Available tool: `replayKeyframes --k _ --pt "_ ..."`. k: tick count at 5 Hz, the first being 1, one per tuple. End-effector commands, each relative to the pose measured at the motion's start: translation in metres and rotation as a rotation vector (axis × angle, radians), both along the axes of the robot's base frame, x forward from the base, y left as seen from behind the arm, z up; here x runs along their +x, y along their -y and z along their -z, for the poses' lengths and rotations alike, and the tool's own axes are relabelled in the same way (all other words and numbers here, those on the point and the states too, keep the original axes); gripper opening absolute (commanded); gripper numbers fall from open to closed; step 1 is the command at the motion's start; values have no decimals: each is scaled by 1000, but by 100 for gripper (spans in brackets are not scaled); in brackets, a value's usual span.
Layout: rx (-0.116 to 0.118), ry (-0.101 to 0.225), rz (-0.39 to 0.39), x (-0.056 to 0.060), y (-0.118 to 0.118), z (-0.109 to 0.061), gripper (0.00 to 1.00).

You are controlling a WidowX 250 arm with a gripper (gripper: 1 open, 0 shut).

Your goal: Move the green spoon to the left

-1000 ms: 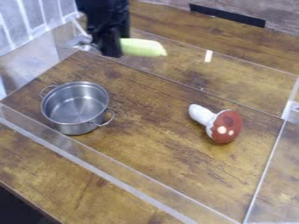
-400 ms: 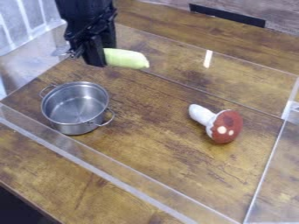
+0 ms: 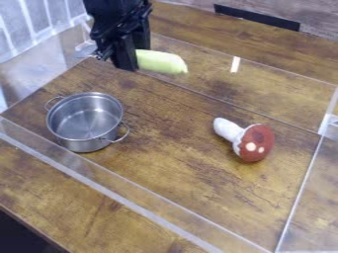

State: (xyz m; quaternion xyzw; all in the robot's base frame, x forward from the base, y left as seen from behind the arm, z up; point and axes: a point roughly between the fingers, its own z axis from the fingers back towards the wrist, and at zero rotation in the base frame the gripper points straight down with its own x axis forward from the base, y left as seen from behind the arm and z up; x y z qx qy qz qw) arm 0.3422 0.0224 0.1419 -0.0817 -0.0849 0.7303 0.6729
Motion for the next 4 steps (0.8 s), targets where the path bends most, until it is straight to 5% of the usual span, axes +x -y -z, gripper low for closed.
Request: replayKeyframes --k 1,2,4 --pt "2 72 76 2 -14 -17 0" --pt "2 79 86 0 -33 -11 0" --pt "-4 88 2 13 -35 -12 0"
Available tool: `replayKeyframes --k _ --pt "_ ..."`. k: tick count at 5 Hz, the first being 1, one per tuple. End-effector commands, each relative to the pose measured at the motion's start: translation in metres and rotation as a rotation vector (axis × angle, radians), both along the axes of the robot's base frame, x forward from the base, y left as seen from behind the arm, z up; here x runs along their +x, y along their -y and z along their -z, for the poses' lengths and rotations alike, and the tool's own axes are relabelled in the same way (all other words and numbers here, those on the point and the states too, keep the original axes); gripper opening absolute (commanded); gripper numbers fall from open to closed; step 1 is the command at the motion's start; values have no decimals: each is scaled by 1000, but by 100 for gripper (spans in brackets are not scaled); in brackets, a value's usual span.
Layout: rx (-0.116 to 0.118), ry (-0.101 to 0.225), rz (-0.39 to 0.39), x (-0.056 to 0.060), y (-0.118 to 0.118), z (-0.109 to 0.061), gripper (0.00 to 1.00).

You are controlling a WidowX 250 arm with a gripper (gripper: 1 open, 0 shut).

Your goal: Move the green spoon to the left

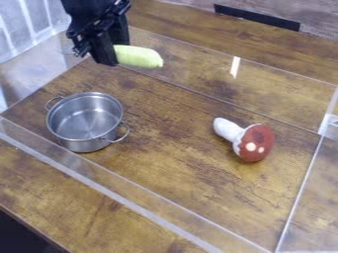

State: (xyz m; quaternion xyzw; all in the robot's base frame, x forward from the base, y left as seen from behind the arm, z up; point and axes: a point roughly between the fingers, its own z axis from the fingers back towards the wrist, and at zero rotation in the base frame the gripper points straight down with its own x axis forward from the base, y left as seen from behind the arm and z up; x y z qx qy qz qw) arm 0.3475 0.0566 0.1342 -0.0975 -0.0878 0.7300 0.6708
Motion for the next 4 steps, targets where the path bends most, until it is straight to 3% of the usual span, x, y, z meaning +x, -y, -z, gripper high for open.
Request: replayKeyframes --k 1,2,3,4 --pt "10 64 -67 8 0 -22 0" --pt "9 64 -93 8 1 -24 0" --pt "17 75 -125 29 -2 -18 0" --pt "21 73 -112 35 1 -15 0"
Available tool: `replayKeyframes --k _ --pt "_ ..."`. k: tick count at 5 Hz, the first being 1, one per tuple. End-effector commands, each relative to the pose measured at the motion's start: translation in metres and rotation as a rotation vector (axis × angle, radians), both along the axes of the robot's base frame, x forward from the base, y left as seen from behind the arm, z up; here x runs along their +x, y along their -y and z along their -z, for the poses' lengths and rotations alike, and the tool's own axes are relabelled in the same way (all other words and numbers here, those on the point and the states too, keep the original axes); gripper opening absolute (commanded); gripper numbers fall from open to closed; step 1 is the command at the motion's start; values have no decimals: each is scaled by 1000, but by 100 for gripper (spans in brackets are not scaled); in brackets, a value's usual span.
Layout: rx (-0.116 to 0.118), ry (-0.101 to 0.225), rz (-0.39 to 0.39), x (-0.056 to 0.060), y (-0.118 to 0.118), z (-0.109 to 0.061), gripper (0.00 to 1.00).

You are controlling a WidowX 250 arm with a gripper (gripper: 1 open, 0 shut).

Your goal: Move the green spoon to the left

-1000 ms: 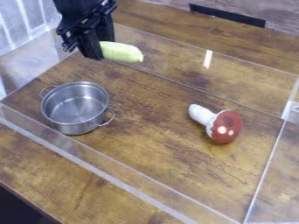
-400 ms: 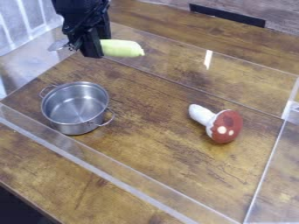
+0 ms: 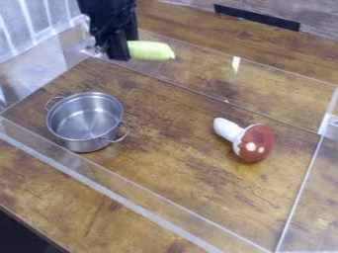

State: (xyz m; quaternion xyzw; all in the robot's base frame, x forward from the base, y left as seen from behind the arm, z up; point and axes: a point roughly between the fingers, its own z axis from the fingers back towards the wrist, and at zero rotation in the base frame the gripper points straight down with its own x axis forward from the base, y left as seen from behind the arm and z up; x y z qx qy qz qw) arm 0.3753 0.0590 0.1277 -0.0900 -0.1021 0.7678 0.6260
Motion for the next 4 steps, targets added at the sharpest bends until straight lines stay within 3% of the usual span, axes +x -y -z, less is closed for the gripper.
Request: replayKeyframes --k 1,2,4 --pt "17 75 -21 12 0 -21 0" --pt "25 83 -45 18 -4 -21 0" --pt "32 82 -111 30 -12 2 0"
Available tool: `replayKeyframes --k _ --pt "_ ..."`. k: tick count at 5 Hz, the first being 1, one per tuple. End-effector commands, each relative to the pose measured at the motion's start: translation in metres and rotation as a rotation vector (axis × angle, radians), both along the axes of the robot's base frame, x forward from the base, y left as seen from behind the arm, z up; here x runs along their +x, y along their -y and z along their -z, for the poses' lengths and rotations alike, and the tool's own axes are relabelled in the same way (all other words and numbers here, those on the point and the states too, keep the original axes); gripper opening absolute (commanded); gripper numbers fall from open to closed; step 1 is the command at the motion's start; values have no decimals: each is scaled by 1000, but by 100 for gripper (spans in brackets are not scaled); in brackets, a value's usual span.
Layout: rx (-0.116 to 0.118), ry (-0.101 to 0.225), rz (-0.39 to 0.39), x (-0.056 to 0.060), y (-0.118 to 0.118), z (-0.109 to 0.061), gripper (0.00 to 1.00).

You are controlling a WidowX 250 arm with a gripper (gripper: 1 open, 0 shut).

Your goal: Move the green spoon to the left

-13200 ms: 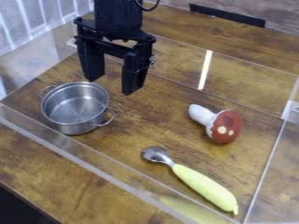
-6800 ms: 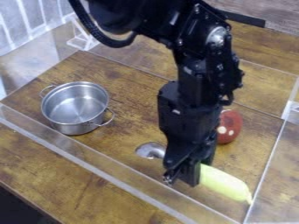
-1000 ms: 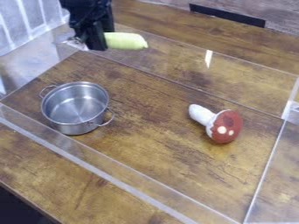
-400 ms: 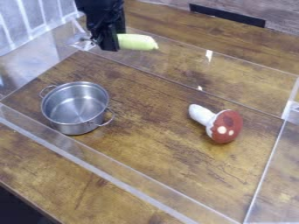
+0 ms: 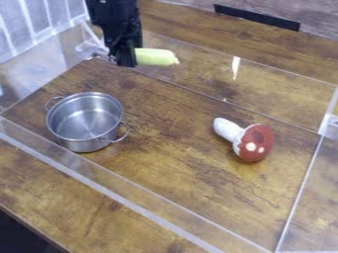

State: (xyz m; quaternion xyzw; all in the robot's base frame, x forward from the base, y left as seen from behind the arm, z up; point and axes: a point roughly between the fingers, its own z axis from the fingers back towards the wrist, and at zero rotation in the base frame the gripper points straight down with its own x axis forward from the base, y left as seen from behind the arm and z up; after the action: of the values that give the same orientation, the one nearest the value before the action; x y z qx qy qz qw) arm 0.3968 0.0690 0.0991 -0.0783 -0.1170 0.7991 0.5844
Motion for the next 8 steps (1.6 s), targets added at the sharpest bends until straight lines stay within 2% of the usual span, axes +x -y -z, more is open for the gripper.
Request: replayKeyframes --k 1,2,4,5,6,8 --pt "15 83 41 15 -19 -21 0" --pt "13 79 94 21 -35 -16 0" --pt "36 104 -45 22 -58 -6 0" --pt "49 117 -101 30 -72 11 0" --pt "55 120 -125 37 -84 23 0" --pt "41 125 -74 43 -83 12 0"
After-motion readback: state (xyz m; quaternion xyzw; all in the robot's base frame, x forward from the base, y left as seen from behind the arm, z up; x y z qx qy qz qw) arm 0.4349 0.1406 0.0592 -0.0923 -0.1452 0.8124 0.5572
